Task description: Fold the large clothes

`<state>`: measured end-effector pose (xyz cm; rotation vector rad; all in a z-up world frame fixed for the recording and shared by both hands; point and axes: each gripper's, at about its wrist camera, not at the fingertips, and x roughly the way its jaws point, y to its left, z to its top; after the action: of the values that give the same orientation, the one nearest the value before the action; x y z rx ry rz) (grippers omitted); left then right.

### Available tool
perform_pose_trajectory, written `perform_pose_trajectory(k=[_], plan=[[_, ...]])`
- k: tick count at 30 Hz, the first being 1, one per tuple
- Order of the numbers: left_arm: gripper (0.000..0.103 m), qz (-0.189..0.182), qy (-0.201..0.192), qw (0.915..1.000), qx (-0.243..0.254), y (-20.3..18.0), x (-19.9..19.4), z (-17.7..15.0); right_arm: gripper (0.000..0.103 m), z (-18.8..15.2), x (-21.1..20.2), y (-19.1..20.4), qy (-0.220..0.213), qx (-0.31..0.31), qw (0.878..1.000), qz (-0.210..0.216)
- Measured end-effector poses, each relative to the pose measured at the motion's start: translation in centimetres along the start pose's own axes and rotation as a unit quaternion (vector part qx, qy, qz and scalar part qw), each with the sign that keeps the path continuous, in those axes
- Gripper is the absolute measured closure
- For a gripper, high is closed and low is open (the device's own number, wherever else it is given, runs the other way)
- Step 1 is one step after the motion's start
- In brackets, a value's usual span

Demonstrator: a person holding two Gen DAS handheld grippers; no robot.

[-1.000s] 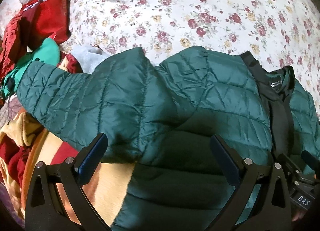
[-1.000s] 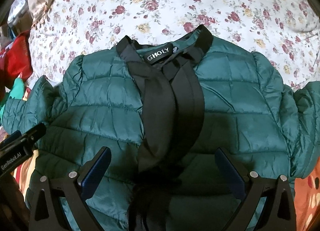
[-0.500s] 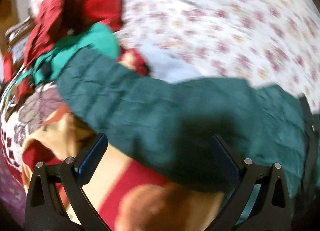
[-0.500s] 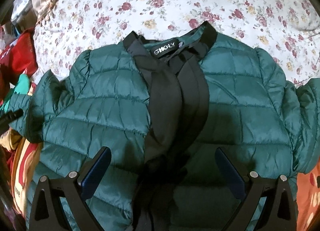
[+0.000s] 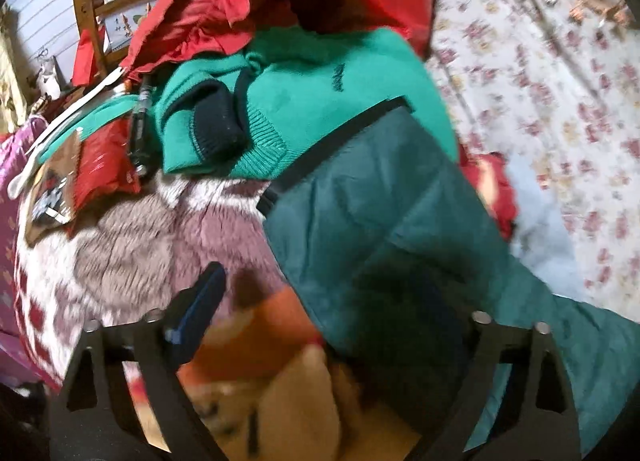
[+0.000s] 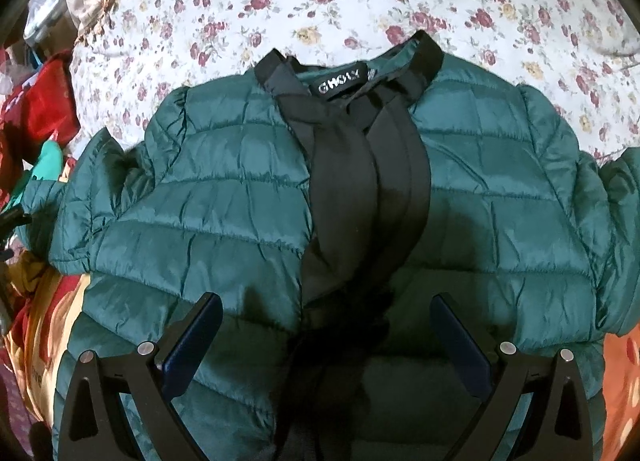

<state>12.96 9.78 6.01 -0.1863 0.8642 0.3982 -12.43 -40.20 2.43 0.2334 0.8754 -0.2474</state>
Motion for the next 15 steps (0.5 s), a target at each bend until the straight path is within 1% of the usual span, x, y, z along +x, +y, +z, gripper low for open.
perform_pose_trajectory(k=[1,2,3,4,5,6,7,9,11,15], plan=[[0.033,-0.001,0.005,1.0000,0.000,0.0,0.4,-0.1,0.000,-0.1,0.1,0.0,0.002,-0.001,1.000,-0.001],[0.035,-0.002,0.006,1.0000,-0.001,0.1,0.8,0.0,0.000,-0.2,0.2,0.0,0.004,-0.002,1.000,-0.002],[0.042,-0.008,-0.006,0.9999,-0.003,0.2,0.7,0.0,0.000,-0.2,0.3,0.0,0.005,-0.003,1.000,-0.003],[0.053,-0.019,-0.015,0.9997,-0.004,0.2,0.4,0.0,0.000,-0.3,0.3,0.1,0.006,-0.003,1.000,-0.004],[0.078,-0.034,-0.012,0.9993,-0.001,0.2,0.4,0.0,0.000,-0.3,0.4,0.1,0.007,-0.003,1.000,-0.004],[0.086,-0.046,0.002,0.9989,0.002,0.2,0.5,0.1,0.000,-0.3,0.4,0.1,0.007,-0.003,1.000,-0.005],[0.088,-0.053,0.007,0.9986,-0.001,0.5,0.3,0.0,0.000,-0.3,0.4,0.1,0.007,-0.004,1.000,-0.005],[0.092,-0.064,-0.005,0.9979,-0.004,0.7,-1.3,-0.4,0.000,-0.3,0.2,0.2,0.007,-0.004,1.000,-0.003],[0.092,-0.078,-0.021,0.9967,0.009,0.6,-3.7,-1.3,0.000,-0.4,-0.1,0.4,0.004,-0.006,1.000,0.001],[0.094,-0.125,-0.046,0.9902,0.040,-0.5,-9.1,-3.7,0.000,-0.7,-0.5,0.3,0.004,-0.006,1.000,0.002]])
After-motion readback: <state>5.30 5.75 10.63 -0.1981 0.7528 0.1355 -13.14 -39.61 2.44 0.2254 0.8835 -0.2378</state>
